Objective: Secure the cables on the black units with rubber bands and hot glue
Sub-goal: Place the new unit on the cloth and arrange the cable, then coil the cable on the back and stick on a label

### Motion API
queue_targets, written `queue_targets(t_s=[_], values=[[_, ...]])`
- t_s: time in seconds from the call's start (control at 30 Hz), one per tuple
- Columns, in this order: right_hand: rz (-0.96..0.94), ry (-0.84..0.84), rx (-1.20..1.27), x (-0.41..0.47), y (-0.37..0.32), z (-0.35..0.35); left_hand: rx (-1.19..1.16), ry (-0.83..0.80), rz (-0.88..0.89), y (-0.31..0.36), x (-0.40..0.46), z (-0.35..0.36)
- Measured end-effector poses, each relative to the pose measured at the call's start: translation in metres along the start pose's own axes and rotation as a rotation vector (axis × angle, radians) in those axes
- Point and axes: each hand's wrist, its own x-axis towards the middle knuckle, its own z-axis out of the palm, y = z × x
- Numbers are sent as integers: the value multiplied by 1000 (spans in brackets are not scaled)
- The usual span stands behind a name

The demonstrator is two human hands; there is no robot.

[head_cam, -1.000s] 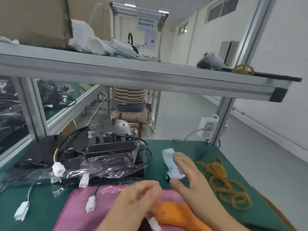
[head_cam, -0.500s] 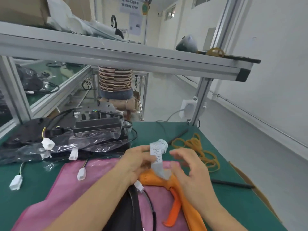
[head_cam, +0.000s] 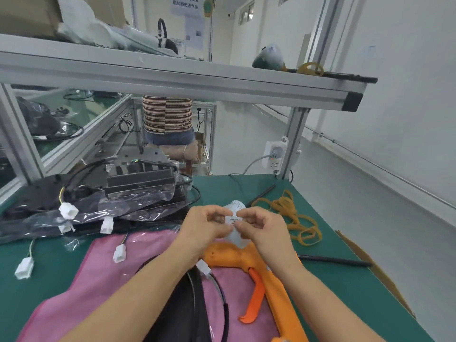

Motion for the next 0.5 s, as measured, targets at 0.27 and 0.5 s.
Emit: queue_targets(t_s=[0.27,0.5], values=[[-147,68,-154,0,2,-4,224,40,141,-1,7,-2],[-141,193,-178,2,1,-14,484,-81,148,-1,10,-11]])
